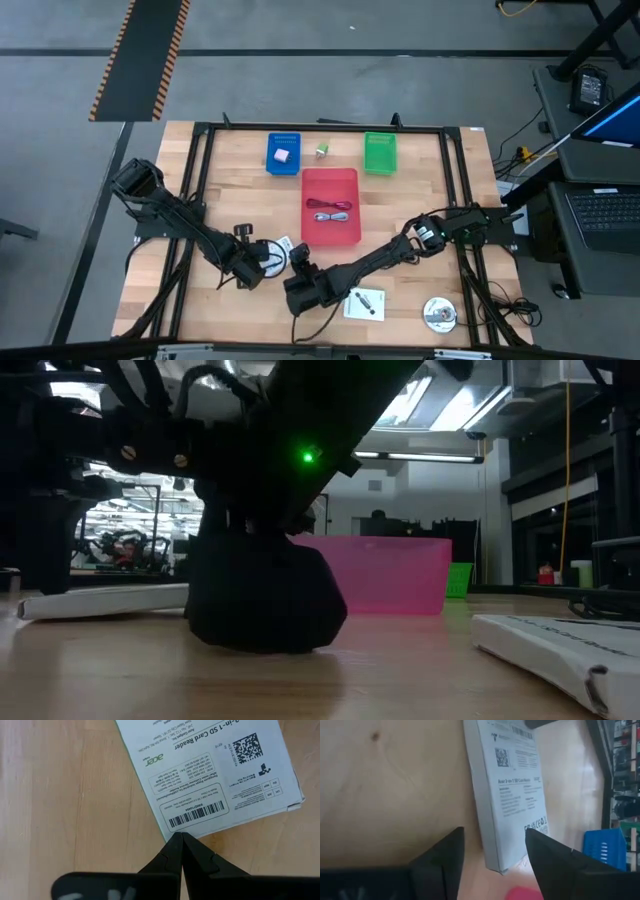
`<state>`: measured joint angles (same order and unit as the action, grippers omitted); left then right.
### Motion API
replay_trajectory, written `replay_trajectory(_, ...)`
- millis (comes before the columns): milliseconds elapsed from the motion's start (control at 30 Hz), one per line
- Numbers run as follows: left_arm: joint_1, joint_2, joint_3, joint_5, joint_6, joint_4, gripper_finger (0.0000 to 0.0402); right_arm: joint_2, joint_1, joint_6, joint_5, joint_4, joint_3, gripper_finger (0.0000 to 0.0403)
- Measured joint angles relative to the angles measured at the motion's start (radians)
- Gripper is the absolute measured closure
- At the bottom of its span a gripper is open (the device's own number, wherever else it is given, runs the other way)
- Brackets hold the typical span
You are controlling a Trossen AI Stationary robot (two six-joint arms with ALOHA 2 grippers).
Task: Pick and place items into bin
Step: Put the left card reader box into the green bin
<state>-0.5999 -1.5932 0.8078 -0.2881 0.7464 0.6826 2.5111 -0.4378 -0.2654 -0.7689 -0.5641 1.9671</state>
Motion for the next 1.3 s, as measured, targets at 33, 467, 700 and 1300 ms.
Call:
replay_trajectory(33,0.0,0.0,0.0,0.0,0.0,0.0,0.04,0.0,0.003,0.0,0.015,-0.001,0.0,0.0209)
replay_trajectory(467,-0.001,0.009,-0.07,-0.007,0.04,-0.116,0.04,0.0,0.023,-0.005,0.048,-0.03,-0.002,0.0209)
replay_trajectory(700,-0.001,0.017,-0.067,0.005,-0.011,-0.115,0.04,0.0,0.041,-0.01,0.056,-0.04,-0.002,0.0212)
replay_trajectory(1300,-0.002,0.018,-0.066,0.009,-0.017,-0.112,0.04,-0.001,0.008,-0.148,0.003,0.041,-0.005,0.0374)
